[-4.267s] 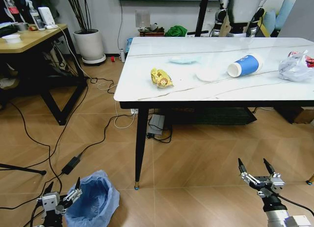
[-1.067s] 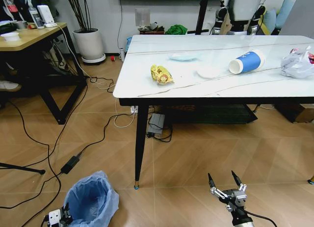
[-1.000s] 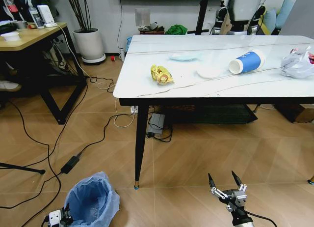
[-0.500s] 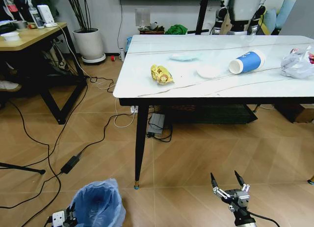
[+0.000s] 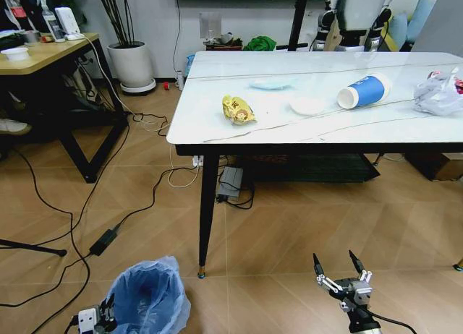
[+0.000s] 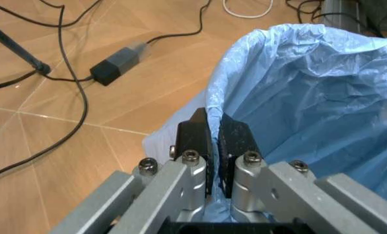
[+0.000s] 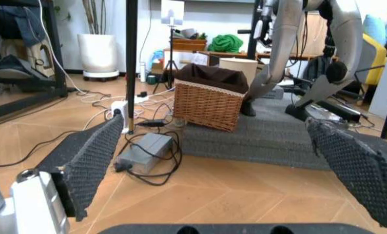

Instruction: Pick up the trash bin and place the trash from the table into it.

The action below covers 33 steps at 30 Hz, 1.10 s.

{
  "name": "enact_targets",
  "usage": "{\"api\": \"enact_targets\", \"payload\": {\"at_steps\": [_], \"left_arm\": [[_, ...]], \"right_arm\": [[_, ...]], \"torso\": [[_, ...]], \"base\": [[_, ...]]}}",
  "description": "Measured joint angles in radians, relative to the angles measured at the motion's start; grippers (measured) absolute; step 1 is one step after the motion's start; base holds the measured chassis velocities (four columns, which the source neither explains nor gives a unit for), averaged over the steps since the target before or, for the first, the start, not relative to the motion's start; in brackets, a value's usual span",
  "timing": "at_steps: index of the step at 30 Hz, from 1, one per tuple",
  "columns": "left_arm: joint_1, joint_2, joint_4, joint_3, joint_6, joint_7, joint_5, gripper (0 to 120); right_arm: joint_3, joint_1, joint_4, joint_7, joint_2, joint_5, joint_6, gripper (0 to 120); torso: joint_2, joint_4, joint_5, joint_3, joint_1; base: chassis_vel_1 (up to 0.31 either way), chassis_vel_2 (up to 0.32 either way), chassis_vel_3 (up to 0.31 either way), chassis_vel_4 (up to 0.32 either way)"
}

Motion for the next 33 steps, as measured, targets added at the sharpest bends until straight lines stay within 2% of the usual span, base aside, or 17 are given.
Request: {"api": "enact_targets", "payload": {"at_steps": [10,33], "left_arm": [[0.024,0.005,-0.049,0.009,0.003,0.017,-0.022,0],[0.104,0.083,-0.277,0.074,0.077,0.034,-0.098,0]], "right_arm": [[0.0,0.001,-0.01,-0.002,0.0,-0.005,0.004,100],[0.022,-0.025,-0.02,-0.006,-0.017,-0.007,0.017,100]], "torso": [[0.0,0.0,0.0,0.0,0.0],[0.0,0.0,0.0001,0.0,0.0]], "base": [[0.0,0.0,0.0,0.0],[0.0,0.0,0.0,0.0]]}}
